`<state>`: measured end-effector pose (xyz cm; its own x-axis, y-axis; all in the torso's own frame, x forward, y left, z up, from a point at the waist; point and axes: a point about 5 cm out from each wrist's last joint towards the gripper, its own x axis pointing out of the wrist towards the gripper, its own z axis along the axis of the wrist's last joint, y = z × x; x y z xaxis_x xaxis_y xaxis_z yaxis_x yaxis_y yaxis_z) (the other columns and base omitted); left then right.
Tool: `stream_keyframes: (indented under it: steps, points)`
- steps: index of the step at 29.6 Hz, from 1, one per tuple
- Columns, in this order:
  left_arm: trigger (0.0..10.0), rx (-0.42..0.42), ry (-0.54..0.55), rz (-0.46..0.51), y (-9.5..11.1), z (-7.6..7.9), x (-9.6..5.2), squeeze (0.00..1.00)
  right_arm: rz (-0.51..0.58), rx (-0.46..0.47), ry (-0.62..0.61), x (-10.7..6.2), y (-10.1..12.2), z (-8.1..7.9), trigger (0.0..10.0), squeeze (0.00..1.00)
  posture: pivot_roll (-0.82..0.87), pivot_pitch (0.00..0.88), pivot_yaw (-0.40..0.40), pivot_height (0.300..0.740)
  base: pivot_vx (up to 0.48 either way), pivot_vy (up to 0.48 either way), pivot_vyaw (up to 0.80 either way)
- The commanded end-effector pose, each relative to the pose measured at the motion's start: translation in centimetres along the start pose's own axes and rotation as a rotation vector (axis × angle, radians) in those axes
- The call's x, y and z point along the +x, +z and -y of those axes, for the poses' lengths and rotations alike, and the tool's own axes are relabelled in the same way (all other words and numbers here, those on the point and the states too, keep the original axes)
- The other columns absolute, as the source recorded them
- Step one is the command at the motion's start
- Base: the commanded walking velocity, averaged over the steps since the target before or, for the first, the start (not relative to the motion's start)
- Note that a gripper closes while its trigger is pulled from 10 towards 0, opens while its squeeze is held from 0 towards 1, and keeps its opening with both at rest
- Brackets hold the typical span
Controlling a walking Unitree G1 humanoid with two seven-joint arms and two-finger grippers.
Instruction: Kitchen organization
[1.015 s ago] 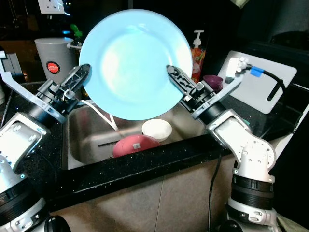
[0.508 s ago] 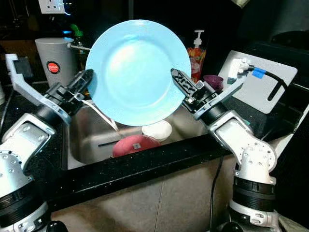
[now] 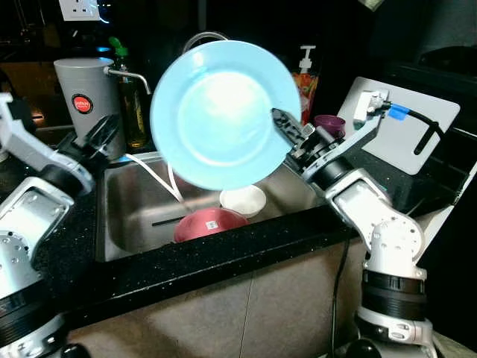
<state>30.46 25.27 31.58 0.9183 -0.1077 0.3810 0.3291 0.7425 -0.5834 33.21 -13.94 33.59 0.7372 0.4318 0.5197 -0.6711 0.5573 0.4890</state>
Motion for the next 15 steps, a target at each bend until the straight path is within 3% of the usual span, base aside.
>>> stream_keyframes:
  steps: [1,2,5,7,11,15]
  points:
    - [10.0,0.097,0.084,0.0,0.4,-1.2,-0.2,0.0,0.04,-0.012,-0.013,0.4,0.9,0.1,10.0,0.0,0.13,0.046,-0.043,0.74,0.0,0.0,0.0]
    - [10.0,0.143,0.129,-0.002,0.7,-1.8,-0.3,0.0,0.054,-0.035,-0.039,0.4,1.3,0.4,10.0,0.0,0.13,0.046,-0.044,0.74,0.0,0.0,0.0]
    - [10.0,0.176,0.165,-0.003,0.8,-2.3,-0.4,0.0,0.064,-0.057,-0.06,0.4,1.6,0.6,10.0,0.0,0.14,0.046,-0.045,0.74,0.0,0.0,0.0]
    - [10.0,0.267,0.267,0.0,1.1,-3.5,-0.5,0.0,0.082,-0.095,-0.108,0.5,1.9,1.2,10.0,0.0,0.14,0.045,-0.048,0.74,0.0,0.0,0.0]
    - [10.0,0.344,0.441,0.029,1.2,-5.4,-0.7,0.0,0.041,-0.231,-0.271,1.0,0.7,3.4,10.0,0.0,0.13,0.046,-0.051,0.74,0.0,0.0,0.0]
    - [10.0,0.406,0.48,0.021,1.1,-5.8,-0.7,0.0,-0.025,-0.304,-0.318,1.1,-1.0,4.1,10.0,0.0,0.14,0.047,-0.053,0.74,0.0,0.0,0.0]
